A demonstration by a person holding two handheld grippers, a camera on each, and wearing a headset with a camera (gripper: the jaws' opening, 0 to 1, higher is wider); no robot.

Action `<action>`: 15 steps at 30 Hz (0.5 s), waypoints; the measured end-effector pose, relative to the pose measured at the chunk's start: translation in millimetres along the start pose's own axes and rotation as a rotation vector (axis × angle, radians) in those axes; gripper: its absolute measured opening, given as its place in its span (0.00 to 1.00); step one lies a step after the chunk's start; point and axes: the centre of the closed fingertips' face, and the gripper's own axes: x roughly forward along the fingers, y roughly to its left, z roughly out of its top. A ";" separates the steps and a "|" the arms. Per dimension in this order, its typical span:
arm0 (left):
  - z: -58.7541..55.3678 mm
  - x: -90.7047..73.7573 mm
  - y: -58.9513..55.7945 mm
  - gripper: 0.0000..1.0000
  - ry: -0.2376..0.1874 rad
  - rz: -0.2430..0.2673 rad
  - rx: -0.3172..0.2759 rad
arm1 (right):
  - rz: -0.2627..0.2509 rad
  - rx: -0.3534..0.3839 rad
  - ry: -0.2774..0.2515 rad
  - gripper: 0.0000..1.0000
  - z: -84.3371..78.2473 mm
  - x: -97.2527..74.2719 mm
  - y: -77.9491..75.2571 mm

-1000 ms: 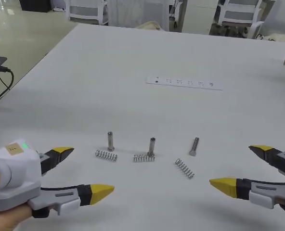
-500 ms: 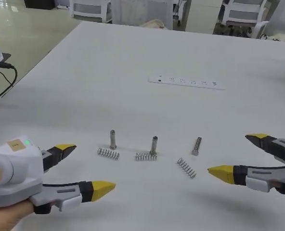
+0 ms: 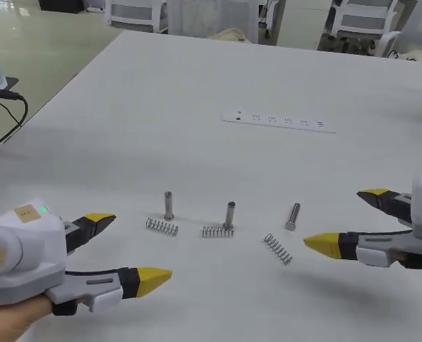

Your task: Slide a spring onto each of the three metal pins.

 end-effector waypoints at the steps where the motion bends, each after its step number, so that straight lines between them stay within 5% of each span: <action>1: -0.1 -0.1 0.0 0.79 0.000 0.000 -0.001 | 0.001 -0.001 0.001 0.90 1.3 1.2 -0.6; 15: 0.3 -0.3 -0.1 0.78 -0.002 -0.002 -0.001 | 0.009 0.013 0.034 0.87 6.5 18.3 -6.1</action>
